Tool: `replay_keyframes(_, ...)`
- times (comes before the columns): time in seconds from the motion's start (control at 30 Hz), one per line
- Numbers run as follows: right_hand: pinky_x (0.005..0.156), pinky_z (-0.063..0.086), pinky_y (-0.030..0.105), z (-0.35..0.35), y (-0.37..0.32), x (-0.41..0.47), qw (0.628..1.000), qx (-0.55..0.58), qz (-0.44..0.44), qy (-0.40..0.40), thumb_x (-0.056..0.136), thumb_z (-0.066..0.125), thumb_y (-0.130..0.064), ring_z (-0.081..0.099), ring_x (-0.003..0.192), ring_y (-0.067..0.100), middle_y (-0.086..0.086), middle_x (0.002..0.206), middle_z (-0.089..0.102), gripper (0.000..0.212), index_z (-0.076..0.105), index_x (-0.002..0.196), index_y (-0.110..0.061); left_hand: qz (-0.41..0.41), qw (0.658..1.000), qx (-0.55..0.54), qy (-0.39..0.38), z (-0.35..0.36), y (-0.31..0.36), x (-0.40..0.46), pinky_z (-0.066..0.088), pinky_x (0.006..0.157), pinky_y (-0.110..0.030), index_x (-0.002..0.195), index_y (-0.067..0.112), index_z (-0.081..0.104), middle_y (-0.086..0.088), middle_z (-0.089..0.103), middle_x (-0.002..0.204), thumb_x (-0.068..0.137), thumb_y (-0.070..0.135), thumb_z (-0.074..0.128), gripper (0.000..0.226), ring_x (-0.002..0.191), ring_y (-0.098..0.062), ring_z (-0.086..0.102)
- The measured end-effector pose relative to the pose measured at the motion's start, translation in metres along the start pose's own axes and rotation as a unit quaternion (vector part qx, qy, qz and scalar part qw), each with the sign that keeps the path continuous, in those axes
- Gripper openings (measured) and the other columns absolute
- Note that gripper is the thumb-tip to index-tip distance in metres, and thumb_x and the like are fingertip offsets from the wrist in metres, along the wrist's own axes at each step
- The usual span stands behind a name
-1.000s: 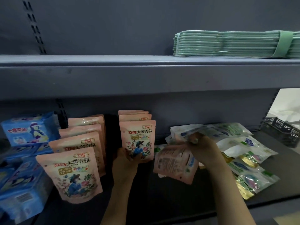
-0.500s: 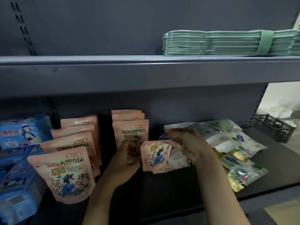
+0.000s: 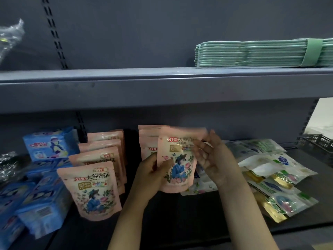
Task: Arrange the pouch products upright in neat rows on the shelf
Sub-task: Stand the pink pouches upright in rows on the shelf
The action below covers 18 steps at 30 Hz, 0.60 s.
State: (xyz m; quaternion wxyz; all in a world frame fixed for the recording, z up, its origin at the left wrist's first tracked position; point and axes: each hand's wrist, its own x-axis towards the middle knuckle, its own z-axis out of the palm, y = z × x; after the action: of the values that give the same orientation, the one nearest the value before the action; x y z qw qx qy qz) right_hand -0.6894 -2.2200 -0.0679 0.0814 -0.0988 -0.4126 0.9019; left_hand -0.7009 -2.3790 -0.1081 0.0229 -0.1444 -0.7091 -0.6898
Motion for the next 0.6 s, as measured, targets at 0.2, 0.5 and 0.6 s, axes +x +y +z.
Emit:
replay_keyframes(0.2,0.070,0.045,0.026,-0.006,0.015,-0.006,0.944,-0.313,-0.102,-0.012,0.083,0.064,-0.044,0.061,0.078,0.011,-0.003,0.088,0.064,0.029,0.056,0.103,-0.025,-0.049,0.992,-0.095,0.066,-0.008,0.001,-0.001,0.053,0.069,-0.025,0.094,0.030,0.067,0.011,0.075,0.086,0.088,0.017,0.057,0.017,0.081,-0.003,0.070)
replay_keyframes(0.5,0.097,0.051,0.034,-0.020,0.063,0.008,0.820,-0.524,-0.104,-0.206,0.079,0.071,-0.032,0.062,0.107,0.001,-0.012,0.116,0.067,0.049,0.053,0.123,-0.027,-0.018,0.996,0.041,0.081,-0.017,0.001,-0.008,0.046,0.055,-0.003,0.110,0.019,0.060,0.011,0.067,0.095,0.092,0.023,0.051,0.021,0.079,0.000,0.064)
replay_keyframes(0.6,0.090,0.051,0.028,-0.018,0.076,0.012,0.805,-0.559,-0.116,-0.161,0.080,0.069,-0.029,0.062,0.102,0.002,-0.011,0.112,0.067,0.042,0.056,0.119,-0.024,-0.043,0.985,0.155,0.063,-0.020,-0.002,-0.008,0.042,0.052,-0.005,0.120,0.017,0.052,0.009,0.056,0.105,0.096,0.024,0.041,0.027,0.078,0.006,0.049)
